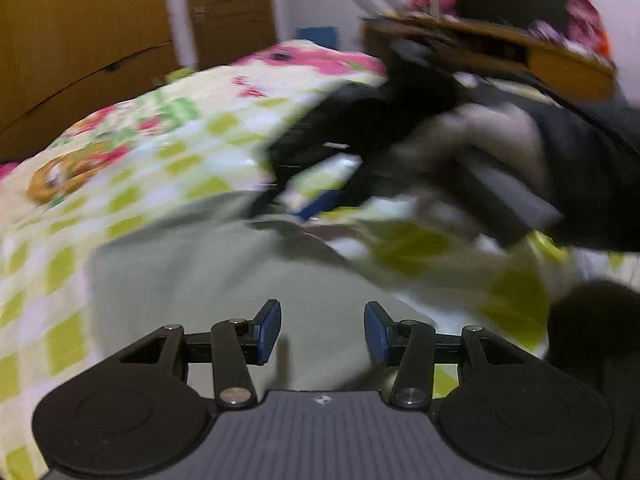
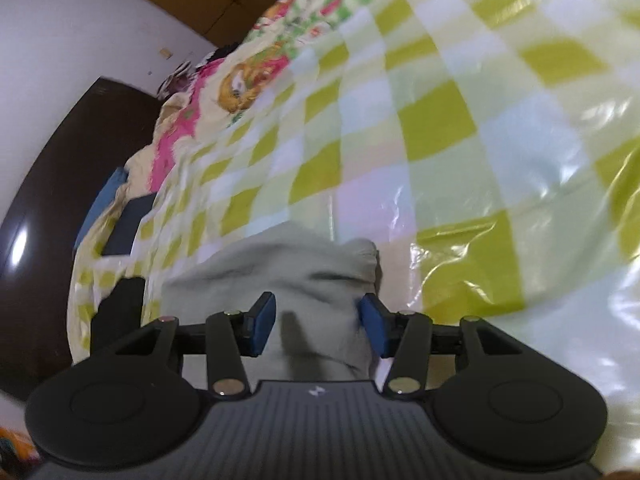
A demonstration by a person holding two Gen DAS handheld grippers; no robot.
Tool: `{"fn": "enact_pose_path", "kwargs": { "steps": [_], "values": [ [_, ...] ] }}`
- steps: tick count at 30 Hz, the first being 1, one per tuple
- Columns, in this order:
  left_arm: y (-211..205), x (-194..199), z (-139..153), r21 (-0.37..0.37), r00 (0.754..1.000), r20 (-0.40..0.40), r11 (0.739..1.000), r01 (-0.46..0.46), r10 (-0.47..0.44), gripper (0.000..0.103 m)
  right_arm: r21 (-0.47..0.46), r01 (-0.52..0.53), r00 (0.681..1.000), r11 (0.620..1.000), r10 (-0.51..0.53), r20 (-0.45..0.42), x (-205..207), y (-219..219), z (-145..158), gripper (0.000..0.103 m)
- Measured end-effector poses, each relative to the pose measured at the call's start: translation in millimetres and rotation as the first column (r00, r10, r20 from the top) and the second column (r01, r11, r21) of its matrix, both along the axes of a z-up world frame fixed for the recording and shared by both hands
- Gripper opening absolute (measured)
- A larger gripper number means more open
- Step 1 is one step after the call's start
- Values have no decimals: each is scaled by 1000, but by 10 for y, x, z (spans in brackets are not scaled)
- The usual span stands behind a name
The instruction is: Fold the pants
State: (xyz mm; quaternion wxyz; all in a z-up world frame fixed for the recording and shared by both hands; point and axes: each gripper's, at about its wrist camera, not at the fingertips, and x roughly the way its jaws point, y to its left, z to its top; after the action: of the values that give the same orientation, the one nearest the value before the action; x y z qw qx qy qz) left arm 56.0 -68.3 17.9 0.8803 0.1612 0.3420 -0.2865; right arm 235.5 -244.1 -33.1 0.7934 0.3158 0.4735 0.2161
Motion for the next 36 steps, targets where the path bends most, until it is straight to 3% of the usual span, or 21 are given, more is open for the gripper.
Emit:
{"fn": "enact_pose_path", "kwargs": {
  "steps": [1,2,4,6,10,13,16,18,20,24,28,32,36],
  "values": [
    [-57,24,-81,35,1000,-16,999,13,-13,59,20,19,1000,1000,-19,-8,52,-7,-30,22],
    [-89,54,-152,64,999,-45,998,21,-18,58,41,34,999,999,-34,-9,97,-26,-40,14],
    [-92,67,-273,88,997,-79,996,29,-22,58,90,60,998,994,-60,-4,219,-53,-28,8],
    [-62,95,-300,76,995,-96,997,23,-16,58,58,41,999,997,-42,12,373,-3,-27,6],
    [-8,178,-263,43,993,-121,999,-10,15,58,17,30,1000,999,-29,-10,491,71,-94,11],
    [102,154,-168,4,991,-126,999,-46,46,58,-30,20,999,999,-19,35,304,32,101,14],
    [283,103,-53,-24,985,-124,992,-127,124,58,-160,-12,995,987,29,100,-39,49,337,15],
    [396,69,-43,-4,973,-119,980,-200,198,59,-227,-40,991,973,68,117,-337,111,413,15],
    [472,71,-87,40,954,-123,962,-270,273,59,-227,-79,991,971,102,92,-617,190,380,15],
    [587,18,-206,66,921,-178,938,-340,347,60,-398,-79,991,914,115,67,-1020,396,229,18],
    [544,-145,-51,94,917,-133,926,-367,377,61,-389,-15,989,921,70,128,-1329,421,405,20],
    [583,-246,37,72,897,-129,906,-417,423,62,-379,0,983,926,70,170,-1610,468,542,30],
    [608,-342,97,38,887,-127,896,-442,443,67,-378,3,981,926,71,182,-1791,535,603,30]
  ]
}}
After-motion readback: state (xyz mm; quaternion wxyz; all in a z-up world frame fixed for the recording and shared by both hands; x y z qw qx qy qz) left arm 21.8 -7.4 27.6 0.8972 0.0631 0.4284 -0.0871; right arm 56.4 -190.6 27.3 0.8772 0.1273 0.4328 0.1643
